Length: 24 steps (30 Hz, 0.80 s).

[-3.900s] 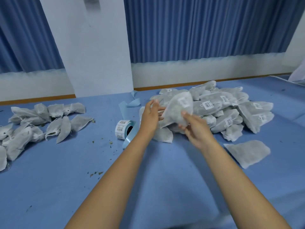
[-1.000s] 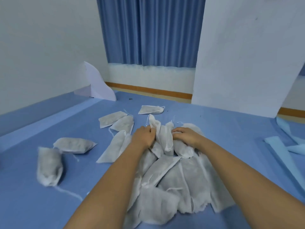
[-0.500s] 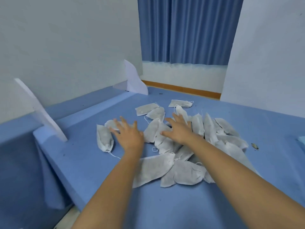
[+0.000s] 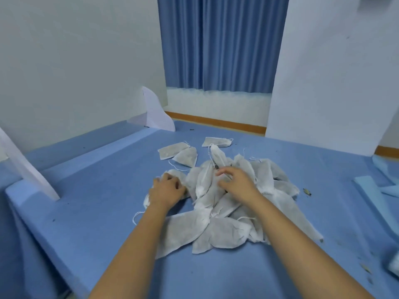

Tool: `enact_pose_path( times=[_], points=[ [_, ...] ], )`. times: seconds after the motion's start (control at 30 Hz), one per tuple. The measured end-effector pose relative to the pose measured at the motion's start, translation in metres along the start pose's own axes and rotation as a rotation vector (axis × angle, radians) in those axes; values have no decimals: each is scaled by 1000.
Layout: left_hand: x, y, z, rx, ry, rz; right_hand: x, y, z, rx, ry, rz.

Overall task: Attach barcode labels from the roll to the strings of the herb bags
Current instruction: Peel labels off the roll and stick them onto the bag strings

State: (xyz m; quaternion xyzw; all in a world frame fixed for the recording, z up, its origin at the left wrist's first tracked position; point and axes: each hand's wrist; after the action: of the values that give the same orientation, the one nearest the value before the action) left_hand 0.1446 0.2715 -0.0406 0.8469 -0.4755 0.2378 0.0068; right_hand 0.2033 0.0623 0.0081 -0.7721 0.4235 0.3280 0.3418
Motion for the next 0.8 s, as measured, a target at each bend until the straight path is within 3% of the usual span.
enact_pose_path(
  times=[0.07,0.13,0.27,0.4,0.53,0.63,0.67,0.73,0.8],
  points=[
    [21,13,10,-9,48,53,5,14,-21,286,-11,69],
    [39,25,18,-25,75,89,13,33,-41,399,107,125],
    [67,45,24,9,60,49,37,70,-61,241,374,302],
    [84,65,28,120,167,-8,51,89,-57,128,376,476],
    [108,91,27,295,565,-56,56,100,-58,223,319,458],
    [124,104,24,424,428,-125,58,109,-77,360,215,409],
    [130,110,23,499,410,-56,58,113,-86,406,181,381],
    [150,129,20,568,531,332,55,121,-103,463,78,333],
    [178,154,21,381,606,771,52,134,-119,485,-7,293]
  ],
)
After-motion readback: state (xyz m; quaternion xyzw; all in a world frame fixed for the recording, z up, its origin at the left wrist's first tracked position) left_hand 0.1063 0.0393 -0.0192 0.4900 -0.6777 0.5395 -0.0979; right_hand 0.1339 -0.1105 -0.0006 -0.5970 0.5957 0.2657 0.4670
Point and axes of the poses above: each hand's wrist, its own y-axis away from the middle knuckle, its own z-axis out of the palm, x = y × z, and after that the axes turned 7 degrees about x, right-handed
